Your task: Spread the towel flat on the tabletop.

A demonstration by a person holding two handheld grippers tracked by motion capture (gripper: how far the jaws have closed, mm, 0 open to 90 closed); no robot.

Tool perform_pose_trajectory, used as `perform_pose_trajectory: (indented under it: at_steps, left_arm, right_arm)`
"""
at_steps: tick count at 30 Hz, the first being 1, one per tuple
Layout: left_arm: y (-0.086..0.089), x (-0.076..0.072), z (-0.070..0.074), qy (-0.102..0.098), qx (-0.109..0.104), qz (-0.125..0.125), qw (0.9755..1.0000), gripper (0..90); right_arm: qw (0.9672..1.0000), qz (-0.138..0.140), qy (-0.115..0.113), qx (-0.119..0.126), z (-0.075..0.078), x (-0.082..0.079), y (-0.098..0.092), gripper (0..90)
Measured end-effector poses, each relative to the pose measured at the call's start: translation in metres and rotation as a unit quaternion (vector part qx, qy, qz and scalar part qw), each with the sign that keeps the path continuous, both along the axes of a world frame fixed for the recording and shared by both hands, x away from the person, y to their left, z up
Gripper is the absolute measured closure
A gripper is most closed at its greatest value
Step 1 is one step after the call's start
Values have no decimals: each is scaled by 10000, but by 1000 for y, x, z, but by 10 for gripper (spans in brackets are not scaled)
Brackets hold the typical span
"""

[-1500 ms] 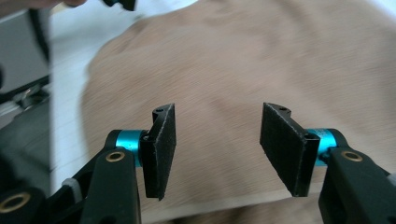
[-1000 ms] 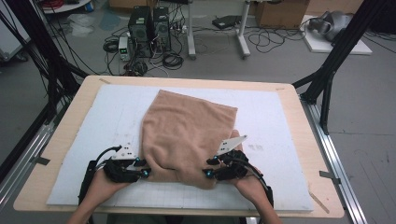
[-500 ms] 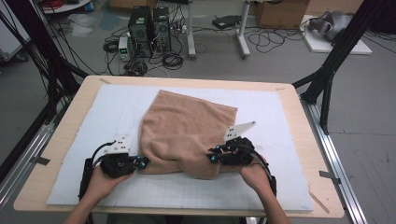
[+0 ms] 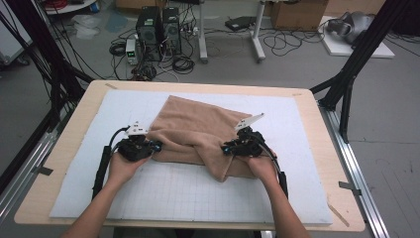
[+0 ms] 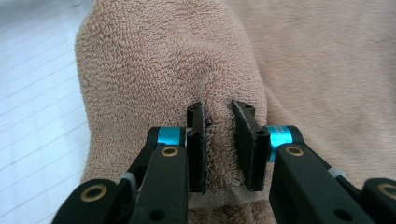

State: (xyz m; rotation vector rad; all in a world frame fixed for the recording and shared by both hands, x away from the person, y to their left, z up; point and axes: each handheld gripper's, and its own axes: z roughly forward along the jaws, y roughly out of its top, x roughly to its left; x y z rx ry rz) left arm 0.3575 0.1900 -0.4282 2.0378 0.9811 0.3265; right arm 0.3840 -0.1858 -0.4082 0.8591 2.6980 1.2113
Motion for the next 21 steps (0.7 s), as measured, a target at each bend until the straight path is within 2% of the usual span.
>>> perform_pose_trajectory:
  at_steps: [3, 6, 8, 12, 15, 21]
  left_arm:
    - [-5, 4, -6, 42, 66, -13, 10000, 858]
    - [-4, 1, -3, -28, 102, -73, 9999, 821]
    - [-2, -3, 3, -84, 151, -103, 9998, 758]
    - [2, -16, 13, -226, 287, -288, 9989, 681]
    - [5, -24, 19, -325, 315, -279, 9986, 637]
    - [13, -44, 31, -531, 129, -304, 9980, 561]
  right_arm:
    - [9996, -76, 164, 221, -3, 4, -5, 731]
    - [9997, -57, 82, 231, 0, 1, -6, 662]
    - [9996, -64, 53, 263, 4, -3, -7, 597]
    - [9992, -114, -262, 284, 17, -16, -10, 548]
    - [9989, -64, -428, 198, 27, -28, -11, 530]
    - [9969, 71, -759, 196, 44, -56, -14, 535]
